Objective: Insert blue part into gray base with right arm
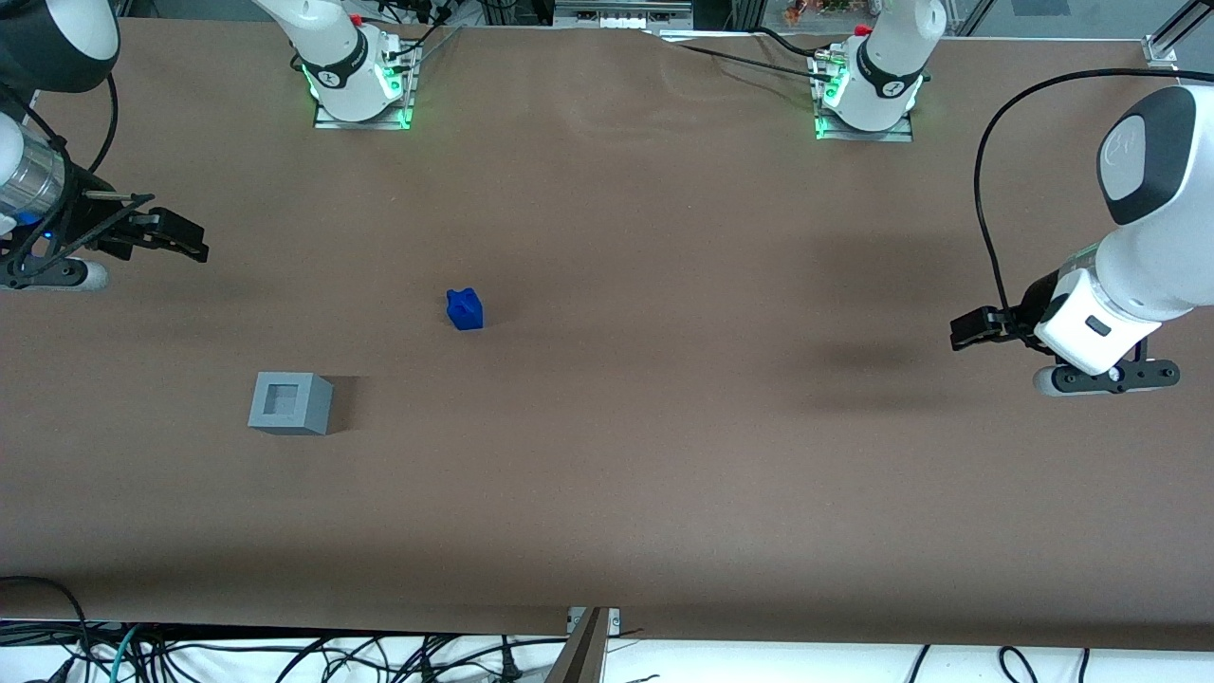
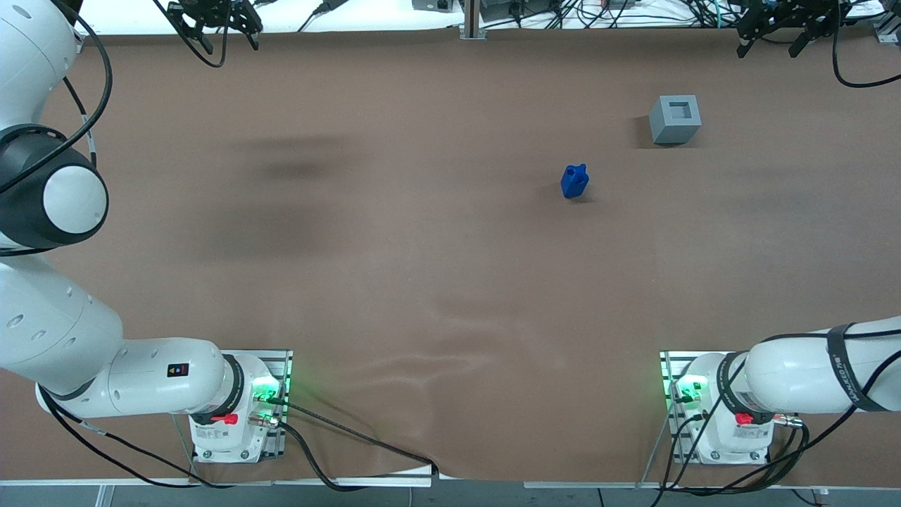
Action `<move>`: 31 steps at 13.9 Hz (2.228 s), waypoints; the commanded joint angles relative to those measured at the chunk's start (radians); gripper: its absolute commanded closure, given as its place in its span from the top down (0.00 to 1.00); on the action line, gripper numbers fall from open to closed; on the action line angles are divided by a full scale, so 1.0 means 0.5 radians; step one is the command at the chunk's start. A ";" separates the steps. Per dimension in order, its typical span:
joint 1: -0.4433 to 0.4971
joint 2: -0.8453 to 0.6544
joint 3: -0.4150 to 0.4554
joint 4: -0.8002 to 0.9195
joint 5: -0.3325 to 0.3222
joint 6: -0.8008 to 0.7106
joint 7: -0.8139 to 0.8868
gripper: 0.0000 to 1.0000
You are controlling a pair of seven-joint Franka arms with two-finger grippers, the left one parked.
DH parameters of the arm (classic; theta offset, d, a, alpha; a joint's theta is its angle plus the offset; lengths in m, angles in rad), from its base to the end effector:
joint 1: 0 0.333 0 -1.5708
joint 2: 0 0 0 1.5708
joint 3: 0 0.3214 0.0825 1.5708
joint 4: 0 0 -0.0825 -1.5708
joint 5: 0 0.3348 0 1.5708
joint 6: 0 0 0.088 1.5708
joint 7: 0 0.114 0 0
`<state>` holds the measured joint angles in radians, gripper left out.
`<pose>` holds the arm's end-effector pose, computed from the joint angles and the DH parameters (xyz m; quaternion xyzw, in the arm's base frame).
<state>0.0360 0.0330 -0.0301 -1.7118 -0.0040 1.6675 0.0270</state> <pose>0.5160 0.0029 0.5543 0.9992 -0.0103 -0.0386 0.0031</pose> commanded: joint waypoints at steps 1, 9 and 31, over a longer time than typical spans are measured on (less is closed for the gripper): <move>-0.005 0.017 0.005 0.043 0.005 -0.040 -0.017 1.00; 0.032 0.090 0.014 0.043 0.005 -0.043 -0.026 0.99; 0.910 0.741 0.118 -0.740 0.045 1.448 0.639 0.99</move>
<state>0.4798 0.4048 0.0307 -2.0700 0.0121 2.3732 0.3502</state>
